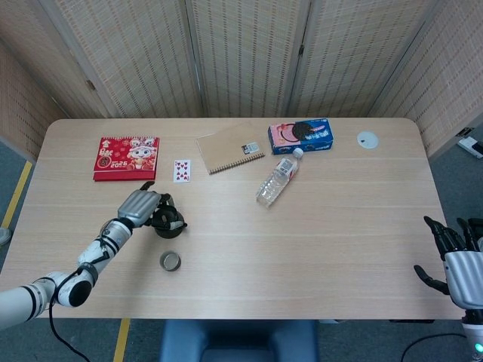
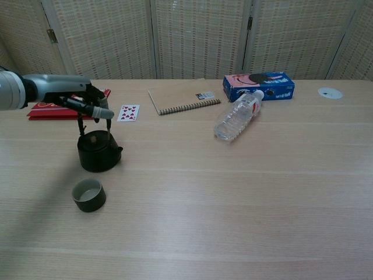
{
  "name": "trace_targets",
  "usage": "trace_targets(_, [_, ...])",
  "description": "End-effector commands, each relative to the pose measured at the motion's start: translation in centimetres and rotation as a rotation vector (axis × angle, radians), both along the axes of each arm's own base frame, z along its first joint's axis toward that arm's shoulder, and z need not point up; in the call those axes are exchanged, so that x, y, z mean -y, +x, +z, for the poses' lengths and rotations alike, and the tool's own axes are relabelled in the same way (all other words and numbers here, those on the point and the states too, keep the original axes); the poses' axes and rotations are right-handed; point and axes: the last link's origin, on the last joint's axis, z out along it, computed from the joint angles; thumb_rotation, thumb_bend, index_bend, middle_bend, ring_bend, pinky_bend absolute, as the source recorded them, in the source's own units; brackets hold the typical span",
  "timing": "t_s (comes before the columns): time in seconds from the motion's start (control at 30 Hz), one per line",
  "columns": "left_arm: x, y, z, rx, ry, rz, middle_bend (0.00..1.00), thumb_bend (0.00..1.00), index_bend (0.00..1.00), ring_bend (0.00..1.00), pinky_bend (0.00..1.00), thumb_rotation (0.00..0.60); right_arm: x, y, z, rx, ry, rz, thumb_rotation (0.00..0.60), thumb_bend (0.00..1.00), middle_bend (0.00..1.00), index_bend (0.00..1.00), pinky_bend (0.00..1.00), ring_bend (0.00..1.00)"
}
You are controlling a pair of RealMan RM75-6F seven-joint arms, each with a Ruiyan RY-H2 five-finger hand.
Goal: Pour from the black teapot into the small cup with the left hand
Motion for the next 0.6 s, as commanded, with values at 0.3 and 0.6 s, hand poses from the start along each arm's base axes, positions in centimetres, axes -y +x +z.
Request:
trace_targets(0.3, [3.3,-0.8,1.6,-0.020,0.076,-0.127,0.42,0.16,0.31,0.33,0.02,0.313,-0.3,0.1,0.1,0.008,-0.006,0.016,0.600,0.24,0.20,0.07,0.03,0.23])
trace_targets(0.6, [4.4,-1.2,1.3,-0.106,0.073,-0.196,0.28,0.16,0.18,0.21,0.00,0.476,-0.4,-0.2,0.1,0.009,-0.007,0.011,0.600,0.24,0.20,0.07,0.03,0.23])
